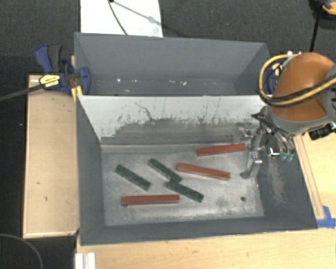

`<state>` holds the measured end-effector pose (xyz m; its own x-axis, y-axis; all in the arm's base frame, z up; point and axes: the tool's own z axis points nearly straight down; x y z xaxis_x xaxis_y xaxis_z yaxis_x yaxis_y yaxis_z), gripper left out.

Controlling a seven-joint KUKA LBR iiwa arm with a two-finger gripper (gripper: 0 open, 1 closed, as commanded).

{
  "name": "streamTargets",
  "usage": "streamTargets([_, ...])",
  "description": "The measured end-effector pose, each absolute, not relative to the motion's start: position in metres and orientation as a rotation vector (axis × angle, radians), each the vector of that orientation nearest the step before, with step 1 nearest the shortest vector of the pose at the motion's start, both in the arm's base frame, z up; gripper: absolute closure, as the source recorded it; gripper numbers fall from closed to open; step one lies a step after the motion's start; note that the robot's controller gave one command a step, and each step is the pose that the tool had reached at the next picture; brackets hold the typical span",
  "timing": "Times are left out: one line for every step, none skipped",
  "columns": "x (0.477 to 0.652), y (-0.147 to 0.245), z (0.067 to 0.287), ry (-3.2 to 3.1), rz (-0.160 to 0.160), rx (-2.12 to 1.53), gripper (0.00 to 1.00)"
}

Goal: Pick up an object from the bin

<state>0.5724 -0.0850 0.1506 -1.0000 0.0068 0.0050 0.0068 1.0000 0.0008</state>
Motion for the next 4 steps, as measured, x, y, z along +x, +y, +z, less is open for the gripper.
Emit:
streamTargets([0.574, -0.085, 0.155, -3.145, 0.000, -0.007, 0.00])
streamTargets([0.577, -0.073, 0.169, -3.128, 0.001, 0.302, 0.00])
streamTargets([0.563, -0.037, 0.128, -3.101, 0.003, 0.561, 0.00])
streamTargets([0.563, 0.011, 0.073, -3.112, -0.001, 0.463, 0.00])
